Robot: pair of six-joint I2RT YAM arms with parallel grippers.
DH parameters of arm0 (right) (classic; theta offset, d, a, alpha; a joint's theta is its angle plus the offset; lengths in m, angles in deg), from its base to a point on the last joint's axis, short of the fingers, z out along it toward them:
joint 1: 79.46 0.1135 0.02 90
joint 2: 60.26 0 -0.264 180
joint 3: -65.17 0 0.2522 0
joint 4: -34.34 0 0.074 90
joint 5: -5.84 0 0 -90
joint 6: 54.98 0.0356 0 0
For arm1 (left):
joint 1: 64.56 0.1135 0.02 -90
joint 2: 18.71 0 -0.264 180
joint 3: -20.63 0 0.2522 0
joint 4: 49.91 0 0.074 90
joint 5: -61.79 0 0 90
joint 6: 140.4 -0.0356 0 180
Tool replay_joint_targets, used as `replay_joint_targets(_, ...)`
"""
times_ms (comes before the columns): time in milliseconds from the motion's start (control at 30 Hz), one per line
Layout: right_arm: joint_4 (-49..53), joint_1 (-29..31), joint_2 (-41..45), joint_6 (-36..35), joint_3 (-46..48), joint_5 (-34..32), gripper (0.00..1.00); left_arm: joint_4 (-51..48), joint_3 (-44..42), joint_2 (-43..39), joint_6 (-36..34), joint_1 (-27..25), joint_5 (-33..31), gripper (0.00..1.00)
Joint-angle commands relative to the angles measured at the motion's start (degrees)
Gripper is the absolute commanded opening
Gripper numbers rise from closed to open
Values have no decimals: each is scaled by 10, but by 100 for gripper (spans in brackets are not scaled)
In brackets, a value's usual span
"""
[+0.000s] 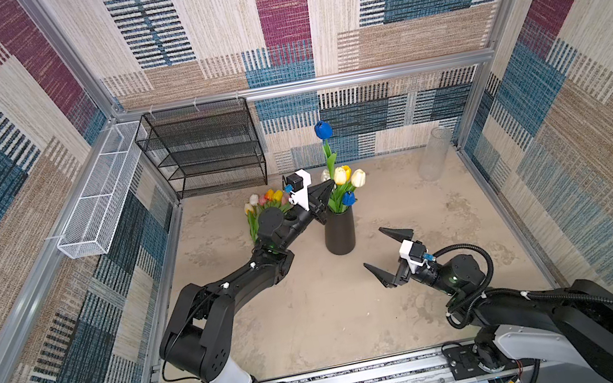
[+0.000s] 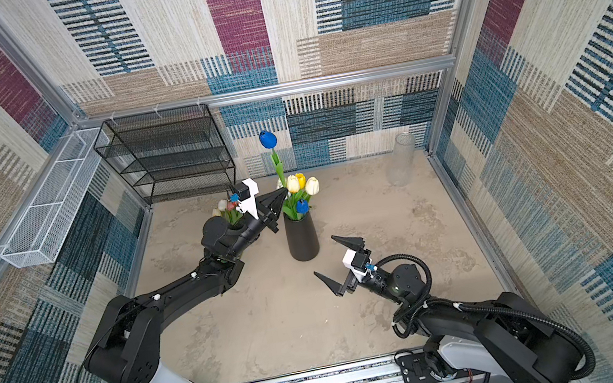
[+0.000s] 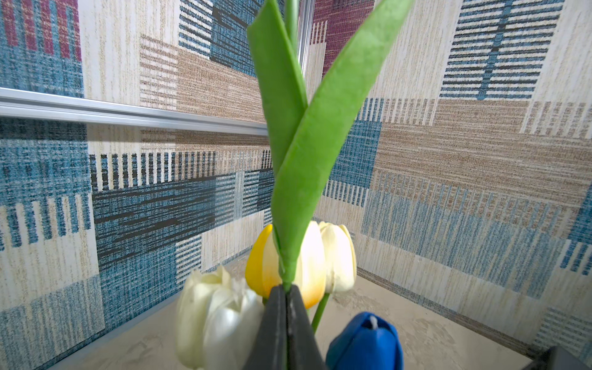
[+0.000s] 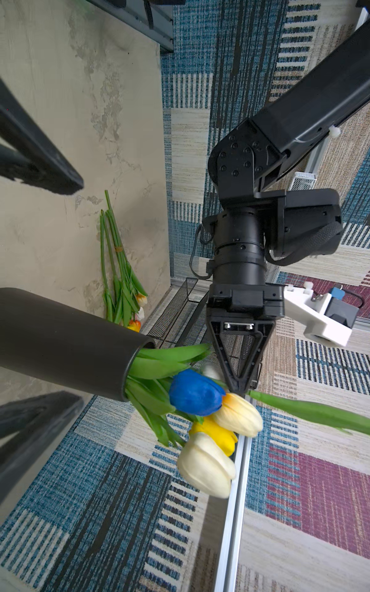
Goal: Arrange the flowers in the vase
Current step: 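Carry the blue tulip over the dark grey vase and lower its stem in, then open the left gripper on the blue tulip while the right gripper reaches toward the vase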
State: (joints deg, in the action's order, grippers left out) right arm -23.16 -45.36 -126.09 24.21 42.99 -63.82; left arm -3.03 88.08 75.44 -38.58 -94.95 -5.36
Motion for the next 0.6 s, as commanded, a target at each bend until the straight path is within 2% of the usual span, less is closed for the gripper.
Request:
replay_joint_targets(0,-21,1,-9,-2,-8,-10,100,26,-13,-1,-19,-2,9,0)
replay_joint_targets(200,-29,1,-35,7,-20,-26,100,14,-46,-7,-51,-13,4,0)
replay_joint_targets(233,-26,1,-42,13,-27,-32,100,4,-46,-8,-55,-16,4,3)
replay_joint_targets(300,-15,1,-55,15,-40,-35,100,-14,-47,-14,-61,-16,9,25)
replay_joint_targets(367,-1,0,-65,22,-54,-49,100,-18,-53,-24,-64,-16,7,39)
replay_joint_targets(433,25,-2,-72,26,-70,-69,100,-32,-58,-40,-67,-16,-1,43)
replay_joint_targets(567,77,-19,-94,48,-113,-58,100,-92,-54,-72,-80,-12,0,47)
